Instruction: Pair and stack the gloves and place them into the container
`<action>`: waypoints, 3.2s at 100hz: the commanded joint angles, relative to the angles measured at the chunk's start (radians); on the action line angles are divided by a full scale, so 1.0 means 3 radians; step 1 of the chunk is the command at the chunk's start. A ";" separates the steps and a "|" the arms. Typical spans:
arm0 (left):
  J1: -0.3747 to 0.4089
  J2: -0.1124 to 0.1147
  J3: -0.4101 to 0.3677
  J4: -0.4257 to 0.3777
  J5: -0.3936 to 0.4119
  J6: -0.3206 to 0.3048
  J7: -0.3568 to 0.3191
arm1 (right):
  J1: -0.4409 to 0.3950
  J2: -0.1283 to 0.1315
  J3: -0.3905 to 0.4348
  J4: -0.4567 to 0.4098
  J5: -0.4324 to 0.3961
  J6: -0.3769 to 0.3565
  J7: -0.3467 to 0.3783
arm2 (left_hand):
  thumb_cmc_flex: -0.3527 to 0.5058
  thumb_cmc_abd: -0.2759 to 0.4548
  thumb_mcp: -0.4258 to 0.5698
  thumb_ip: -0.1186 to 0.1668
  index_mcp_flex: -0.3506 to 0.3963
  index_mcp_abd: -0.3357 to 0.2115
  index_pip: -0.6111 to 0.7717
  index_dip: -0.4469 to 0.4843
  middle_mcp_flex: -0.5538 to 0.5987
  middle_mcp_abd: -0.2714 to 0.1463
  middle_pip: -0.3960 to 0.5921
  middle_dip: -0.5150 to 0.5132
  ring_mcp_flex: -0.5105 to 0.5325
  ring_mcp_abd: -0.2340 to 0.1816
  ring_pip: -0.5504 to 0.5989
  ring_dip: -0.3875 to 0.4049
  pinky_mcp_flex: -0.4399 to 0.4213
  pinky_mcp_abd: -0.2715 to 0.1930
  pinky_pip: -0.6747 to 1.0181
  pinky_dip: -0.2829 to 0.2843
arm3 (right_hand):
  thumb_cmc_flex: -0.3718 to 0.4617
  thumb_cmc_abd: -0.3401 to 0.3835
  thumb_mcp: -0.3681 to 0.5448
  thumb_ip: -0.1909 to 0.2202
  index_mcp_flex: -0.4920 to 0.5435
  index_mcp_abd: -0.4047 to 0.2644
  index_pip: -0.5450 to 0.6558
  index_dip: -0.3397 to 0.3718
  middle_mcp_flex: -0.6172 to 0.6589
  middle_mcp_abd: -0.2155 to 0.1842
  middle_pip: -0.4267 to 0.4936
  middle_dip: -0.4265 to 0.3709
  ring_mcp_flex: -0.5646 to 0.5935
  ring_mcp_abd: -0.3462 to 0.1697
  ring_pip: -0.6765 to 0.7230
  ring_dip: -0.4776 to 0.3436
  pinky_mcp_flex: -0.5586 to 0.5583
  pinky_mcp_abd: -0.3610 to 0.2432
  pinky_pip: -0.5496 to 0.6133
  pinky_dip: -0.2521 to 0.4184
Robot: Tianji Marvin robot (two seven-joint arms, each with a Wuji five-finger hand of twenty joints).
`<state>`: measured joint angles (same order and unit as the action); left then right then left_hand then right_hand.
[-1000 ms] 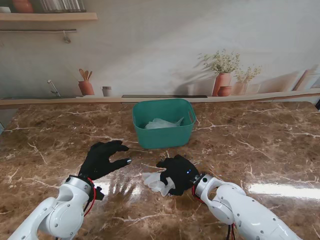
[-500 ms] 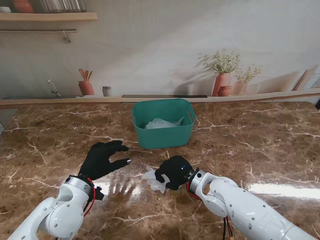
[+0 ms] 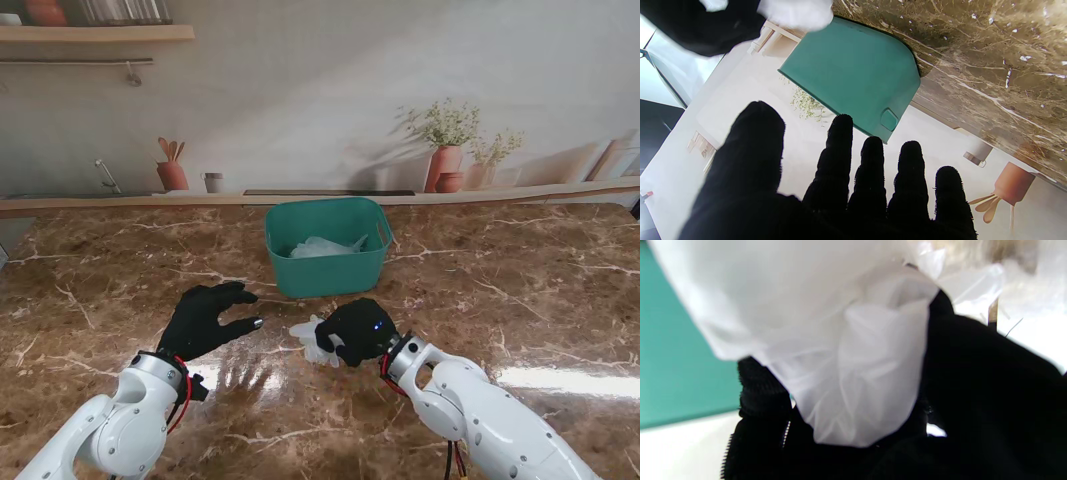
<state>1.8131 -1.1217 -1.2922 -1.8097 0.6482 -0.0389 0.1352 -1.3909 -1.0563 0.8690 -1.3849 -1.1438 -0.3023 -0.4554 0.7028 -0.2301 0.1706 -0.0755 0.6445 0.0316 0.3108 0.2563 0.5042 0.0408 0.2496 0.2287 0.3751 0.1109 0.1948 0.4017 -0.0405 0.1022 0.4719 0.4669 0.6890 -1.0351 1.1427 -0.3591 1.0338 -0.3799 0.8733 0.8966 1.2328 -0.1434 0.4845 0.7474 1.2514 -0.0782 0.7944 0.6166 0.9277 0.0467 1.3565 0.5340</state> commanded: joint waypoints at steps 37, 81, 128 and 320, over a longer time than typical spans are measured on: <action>-0.0011 -0.0005 0.0036 0.0034 -0.0016 0.0004 0.0018 | 0.0373 -0.0073 0.0410 -0.0459 0.0030 0.0000 0.0197 | 0.0087 0.0129 -0.0096 0.0072 0.0022 -0.0072 0.0007 0.0006 -0.0019 -0.0092 -0.0066 -0.0039 -0.0163 -0.0177 -0.0121 -0.0034 -0.0044 -0.0032 -0.0130 0.0008 | 0.0192 -0.0031 0.0106 0.0171 0.0062 -0.0063 0.0088 -0.0041 0.0118 -0.0124 0.0107 0.0079 0.0131 -0.0067 0.0062 0.0060 0.0058 -0.0052 0.0158 -0.0011; 0.0001 0.0006 -0.0023 0.0001 -0.0001 0.0053 -0.0053 | 0.1520 -0.0243 -0.0302 0.0582 0.0464 0.0173 0.0145 | 0.0102 0.0135 -0.0136 0.0075 0.0015 -0.0075 -0.0002 0.0005 -0.0022 -0.0096 -0.0072 -0.0043 -0.0165 -0.0184 -0.0129 -0.0040 -0.0045 -0.0034 -0.0153 0.0011 | 0.0144 0.0061 0.0120 0.0180 0.0006 -0.0135 0.0070 -0.0016 0.0064 -0.0196 0.0103 0.0150 0.0029 -0.0135 0.0044 0.0137 -0.0087 -0.0054 0.0108 -0.0017; -0.0008 0.0018 -0.0054 0.0008 0.0014 0.0069 -0.0115 | 0.2575 -0.0727 -0.1431 0.2275 0.1205 0.0127 -0.0175 | 0.0114 0.0134 -0.0164 0.0078 0.0020 -0.0086 0.0007 0.0009 -0.0015 -0.0095 -0.0067 -0.0040 -0.0164 -0.0187 -0.0125 -0.0037 -0.0044 -0.0036 -0.0161 0.0021 | 0.0136 0.0162 0.0094 0.0200 -0.0080 -0.0147 0.0032 -0.0005 0.0000 -0.0225 0.0104 0.0205 -0.0059 -0.0160 0.0045 0.0217 -0.0189 -0.0088 0.0057 -0.0005; -0.0139 -0.0015 0.0080 0.0121 -0.0196 -0.0456 0.0031 | -0.0945 -0.0182 0.1441 -0.0665 0.0839 0.0197 0.0366 | -0.0423 0.0738 -0.0653 0.0161 -0.0615 0.0093 -0.0649 -0.0431 -0.0471 -0.0138 -0.0207 -0.0117 -0.0439 -0.0241 -0.0188 -0.0217 0.0071 -0.0451 -0.0042 -0.0507 | -0.2823 0.2874 -0.1487 0.1155 -0.2276 0.1555 -0.2913 -0.2079 -0.2259 0.0474 -0.1446 -0.2140 -0.2257 0.0096 -0.2346 -0.1456 -0.2027 -0.0320 -0.2414 -0.0766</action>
<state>1.7736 -1.1204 -1.2775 -1.7769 0.5911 -0.1660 0.1448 -1.6434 -1.1064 1.3002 -1.6112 -0.8953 -0.2420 -0.3505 0.6144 -0.0609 0.0048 -0.0629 0.5023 0.0562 0.1464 0.1445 0.3993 0.0306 0.2072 0.2079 0.2871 0.0904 0.1704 0.3581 -0.0193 0.0174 0.4515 0.3312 -0.1029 -0.2241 0.7252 -0.0496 0.4139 0.0466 0.0475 0.2975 0.5932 -0.0224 0.0731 0.1324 0.6167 -0.0466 0.1053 0.2095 0.3400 -0.0092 0.6643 0.3336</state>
